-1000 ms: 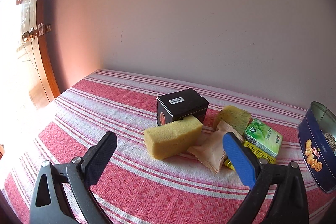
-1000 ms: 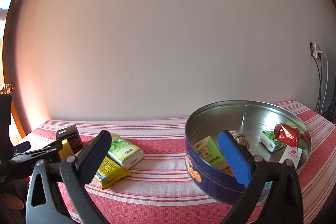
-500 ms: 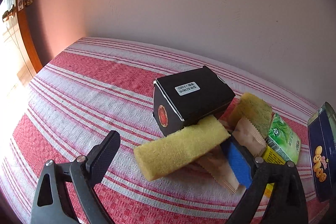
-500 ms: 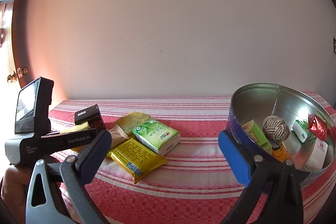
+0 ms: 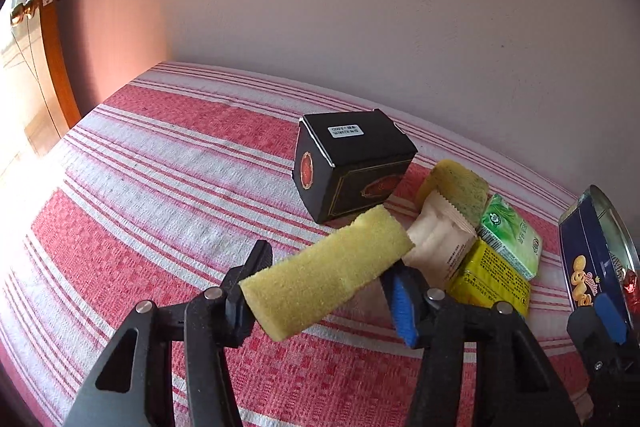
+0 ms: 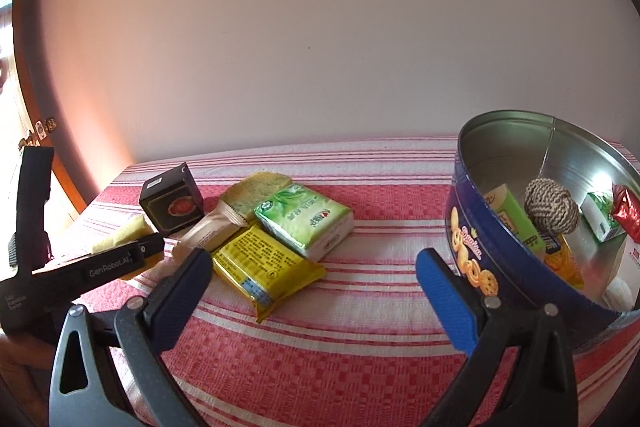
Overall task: Organize objects
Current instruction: 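Grasp the yellow sponge with left tool while right tool grasps yellow wafer pack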
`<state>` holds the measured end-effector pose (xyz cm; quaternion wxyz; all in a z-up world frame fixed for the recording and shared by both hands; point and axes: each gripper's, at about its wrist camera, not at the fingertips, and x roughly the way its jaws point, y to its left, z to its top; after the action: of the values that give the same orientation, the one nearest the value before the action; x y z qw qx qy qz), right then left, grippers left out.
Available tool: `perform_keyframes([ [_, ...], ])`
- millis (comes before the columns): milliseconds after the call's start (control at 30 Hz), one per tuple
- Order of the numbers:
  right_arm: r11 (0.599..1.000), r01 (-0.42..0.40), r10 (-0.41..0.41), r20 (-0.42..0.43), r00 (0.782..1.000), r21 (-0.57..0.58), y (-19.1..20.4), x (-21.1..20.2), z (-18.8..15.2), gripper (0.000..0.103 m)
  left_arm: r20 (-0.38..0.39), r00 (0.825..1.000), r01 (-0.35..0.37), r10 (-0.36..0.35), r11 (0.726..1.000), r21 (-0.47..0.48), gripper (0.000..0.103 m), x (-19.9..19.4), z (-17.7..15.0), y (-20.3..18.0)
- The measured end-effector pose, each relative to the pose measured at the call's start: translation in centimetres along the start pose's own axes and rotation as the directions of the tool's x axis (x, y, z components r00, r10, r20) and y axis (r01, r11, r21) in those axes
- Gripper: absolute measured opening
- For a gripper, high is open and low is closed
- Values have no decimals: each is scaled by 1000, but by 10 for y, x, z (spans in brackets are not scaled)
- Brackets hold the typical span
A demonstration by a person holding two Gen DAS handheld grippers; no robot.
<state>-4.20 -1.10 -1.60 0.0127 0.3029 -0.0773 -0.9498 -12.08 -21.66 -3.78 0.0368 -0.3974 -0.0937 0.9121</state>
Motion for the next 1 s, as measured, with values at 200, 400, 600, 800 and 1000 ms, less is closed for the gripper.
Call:
perform_keyframes([
  [200, 999, -38, 34, -104, 994, -31, 6, 20, -2, 103, 31, 999, -28, 28, 1000, 0, 56, -9, -4, -3],
  [400, 995, -90, 75, -259, 963, -46, 19, 61, 1, 100, 50, 995, -83, 84, 996, -14, 56, -14, -1, 1],
  [600, 987, -134, 100, -310, 946, -91, 34, 85, 8, 103, 32, 994, -99, 102, 993, -66, 57, -16, 2, 14],
  [800, 967, -97, 19, -312, 950, -234, 51, 80, 2, 81, 13, 995, -94, 96, 991, -94, 57, -15, 4, 22],
  [1000, 961, -150, 70, -319, 945, -233, 45, 72, -2, 56, -3, 996, -91, 91, 991, -100, 57, -9, 4, 25],
])
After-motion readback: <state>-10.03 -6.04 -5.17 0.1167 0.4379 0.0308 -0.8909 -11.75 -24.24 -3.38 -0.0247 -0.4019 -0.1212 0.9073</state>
